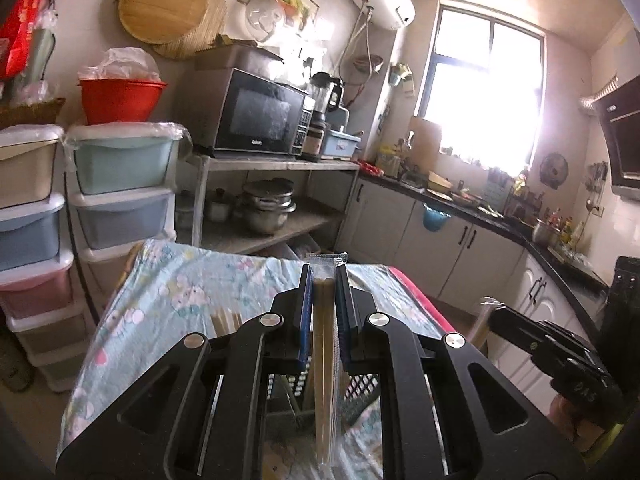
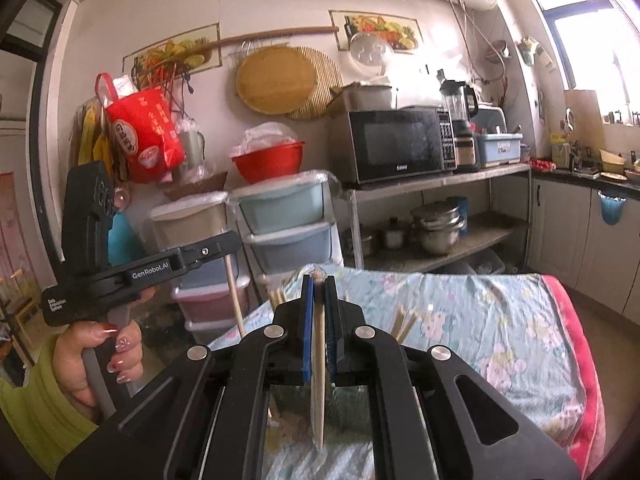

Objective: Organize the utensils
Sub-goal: 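Lift the chopsticks with both tools and carry them above the green caddy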

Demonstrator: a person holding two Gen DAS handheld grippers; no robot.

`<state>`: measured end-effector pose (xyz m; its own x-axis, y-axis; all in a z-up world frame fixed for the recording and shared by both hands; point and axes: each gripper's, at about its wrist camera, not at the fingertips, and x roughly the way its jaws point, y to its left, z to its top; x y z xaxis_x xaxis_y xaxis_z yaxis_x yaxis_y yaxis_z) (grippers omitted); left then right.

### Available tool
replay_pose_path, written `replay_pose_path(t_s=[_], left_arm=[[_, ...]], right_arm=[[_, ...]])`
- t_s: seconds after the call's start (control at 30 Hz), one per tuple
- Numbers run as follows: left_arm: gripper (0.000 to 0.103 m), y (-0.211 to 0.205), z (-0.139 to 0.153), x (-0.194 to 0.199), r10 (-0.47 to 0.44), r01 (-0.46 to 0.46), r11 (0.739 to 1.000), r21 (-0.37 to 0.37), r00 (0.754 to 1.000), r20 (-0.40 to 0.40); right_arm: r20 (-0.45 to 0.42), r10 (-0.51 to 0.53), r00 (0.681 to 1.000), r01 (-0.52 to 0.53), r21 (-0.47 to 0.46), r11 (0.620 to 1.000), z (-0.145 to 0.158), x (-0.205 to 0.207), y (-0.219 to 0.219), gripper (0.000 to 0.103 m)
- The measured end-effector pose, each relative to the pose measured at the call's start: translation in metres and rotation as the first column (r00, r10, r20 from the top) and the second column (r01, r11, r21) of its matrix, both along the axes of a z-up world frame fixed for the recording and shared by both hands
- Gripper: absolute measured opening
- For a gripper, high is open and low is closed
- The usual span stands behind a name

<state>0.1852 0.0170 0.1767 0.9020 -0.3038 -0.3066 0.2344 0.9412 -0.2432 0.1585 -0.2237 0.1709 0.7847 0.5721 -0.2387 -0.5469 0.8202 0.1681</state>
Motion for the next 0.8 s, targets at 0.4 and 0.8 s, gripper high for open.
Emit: replay_pose_path(t_s=[0.4,0.8], left_arm=[[0.007,0.005,0.016,0.028,0.075,-0.074,0.997,-0.014,0.995,0.064],[0.007,-0.007,-0.003,0.055,0.103,-0.104,0.995,0.004,0.993,0.064]], right_arm=[[0.085,-0.066,0.994,0.065,0.019,0.998,0.024,0.019,-0.002,0.006],[0.154,-0.156,0.976,0.162,-0.027,0.986,0.018,0.043,0.005,0.006]])
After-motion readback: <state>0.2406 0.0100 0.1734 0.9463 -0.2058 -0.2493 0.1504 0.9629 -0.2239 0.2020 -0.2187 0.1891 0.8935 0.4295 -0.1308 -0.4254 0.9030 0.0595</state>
